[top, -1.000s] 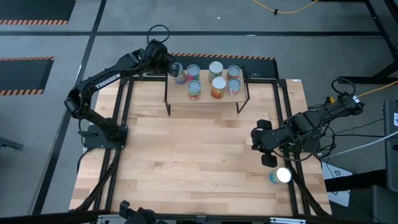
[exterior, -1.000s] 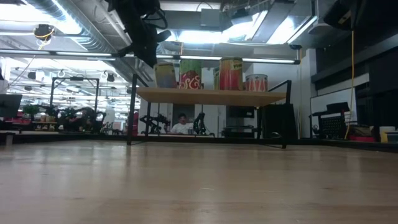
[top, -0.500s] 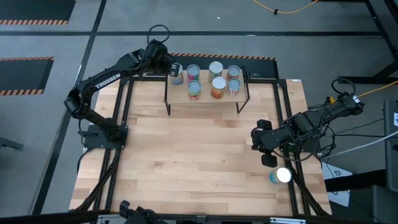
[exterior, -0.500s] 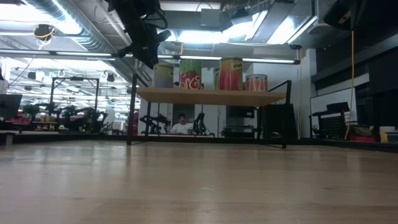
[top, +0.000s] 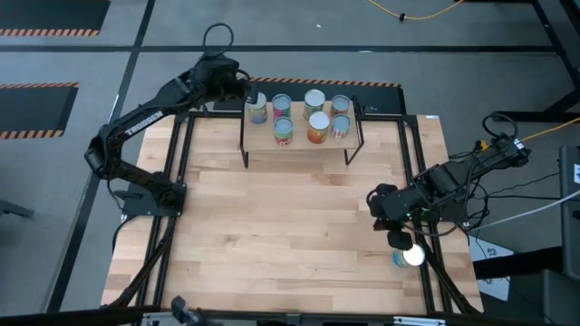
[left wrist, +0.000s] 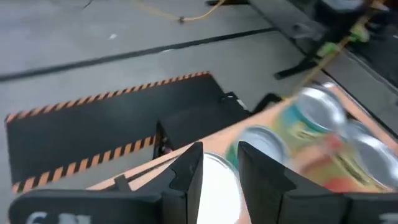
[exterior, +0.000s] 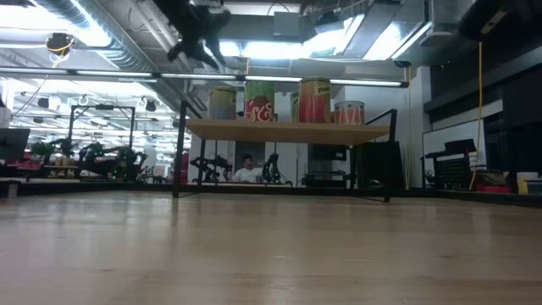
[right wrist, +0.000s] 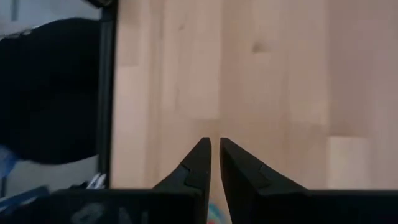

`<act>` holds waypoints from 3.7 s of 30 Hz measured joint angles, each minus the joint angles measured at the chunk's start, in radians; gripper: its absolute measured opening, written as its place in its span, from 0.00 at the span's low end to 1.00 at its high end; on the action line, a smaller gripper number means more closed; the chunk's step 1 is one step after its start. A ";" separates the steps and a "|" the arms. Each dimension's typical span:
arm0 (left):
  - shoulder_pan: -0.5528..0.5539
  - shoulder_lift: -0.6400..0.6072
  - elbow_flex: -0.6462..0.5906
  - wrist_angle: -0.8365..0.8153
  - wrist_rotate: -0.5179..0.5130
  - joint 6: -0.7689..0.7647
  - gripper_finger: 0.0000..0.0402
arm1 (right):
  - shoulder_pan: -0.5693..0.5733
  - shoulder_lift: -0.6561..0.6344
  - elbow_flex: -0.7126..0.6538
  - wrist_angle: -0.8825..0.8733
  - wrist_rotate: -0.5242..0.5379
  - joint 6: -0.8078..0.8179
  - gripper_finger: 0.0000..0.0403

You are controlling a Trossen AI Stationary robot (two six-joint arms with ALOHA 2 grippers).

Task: Pick and place cans onto a shelf
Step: Put the canned tomatoes on the shelf

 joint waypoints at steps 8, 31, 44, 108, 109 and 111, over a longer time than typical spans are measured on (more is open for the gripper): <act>-0.189 -0.113 0.000 -0.101 -0.022 0.107 0.23 | 0.166 0.000 0.000 -0.011 -0.007 0.123 0.10; -0.704 -0.044 0.000 -0.117 -0.241 0.103 0.23 | 0.510 0.011 0.000 -0.184 0.149 0.532 0.10; -0.740 -0.017 -0.001 -0.117 -0.241 0.102 0.23 | 0.521 0.040 0.000 -0.188 0.133 0.587 0.11; -0.739 -0.010 -0.001 -0.116 -0.237 0.097 0.23 | 0.253 0.041 -0.270 0.085 0.009 0.452 0.00; -0.739 -0.010 -0.001 -0.116 -0.237 0.097 0.23 | 0.223 0.041 -0.270 0.100 0.009 0.414 0.00; -0.739 -0.010 -0.001 -0.116 -0.237 0.097 0.23 | 0.158 0.041 -0.270 0.140 0.008 0.341 0.00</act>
